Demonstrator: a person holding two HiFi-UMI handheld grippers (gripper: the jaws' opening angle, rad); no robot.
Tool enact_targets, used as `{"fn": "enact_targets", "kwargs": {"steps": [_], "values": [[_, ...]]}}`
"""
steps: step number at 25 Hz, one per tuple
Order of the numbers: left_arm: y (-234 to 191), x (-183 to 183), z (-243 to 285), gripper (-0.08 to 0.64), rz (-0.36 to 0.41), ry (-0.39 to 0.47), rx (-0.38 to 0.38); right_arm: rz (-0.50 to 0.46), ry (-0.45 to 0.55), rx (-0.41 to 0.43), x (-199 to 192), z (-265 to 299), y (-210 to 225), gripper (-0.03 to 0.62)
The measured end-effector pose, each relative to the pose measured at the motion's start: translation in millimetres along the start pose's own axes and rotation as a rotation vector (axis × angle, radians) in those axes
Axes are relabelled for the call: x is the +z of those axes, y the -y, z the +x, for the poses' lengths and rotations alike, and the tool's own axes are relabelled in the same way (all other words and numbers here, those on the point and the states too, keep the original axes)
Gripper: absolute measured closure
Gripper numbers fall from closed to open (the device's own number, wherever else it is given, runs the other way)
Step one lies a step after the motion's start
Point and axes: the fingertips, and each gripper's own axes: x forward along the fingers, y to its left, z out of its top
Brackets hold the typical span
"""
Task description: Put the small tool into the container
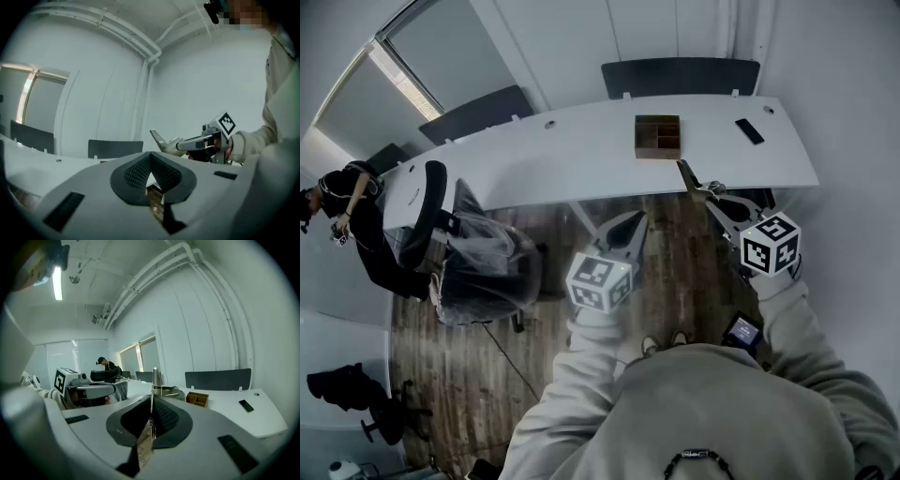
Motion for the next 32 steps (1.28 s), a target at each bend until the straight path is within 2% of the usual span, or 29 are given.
{"fn": "enact_targets", "kwargs": {"steps": [5, 9, 16, 27, 32], "values": [[3, 4, 5, 0.558, -0.003, 0.012, -0.012, 0.005, 0.013, -0.011, 4, -6, 5, 0.568], [14, 14, 9, 0.558, -0.012, 0.069, -0.072, 0.016, 0.015, -0.023, 0, -10, 11, 0.568], [11, 0, 29, 0.558, -0.031, 0.013, -0.053, 0.057, 0.022, -0.029, -10, -19, 26, 0.568], [24, 3, 59, 0.56, 0.015, -0.017, -0.044, 0.093, 0.063, -0.017, -10, -33, 54, 0.568], [28, 4, 71, 0.559, 0.036, -0.017, -0.055, 0.132, 0.053, -0.015, -29, -31, 65, 0.568]]}}
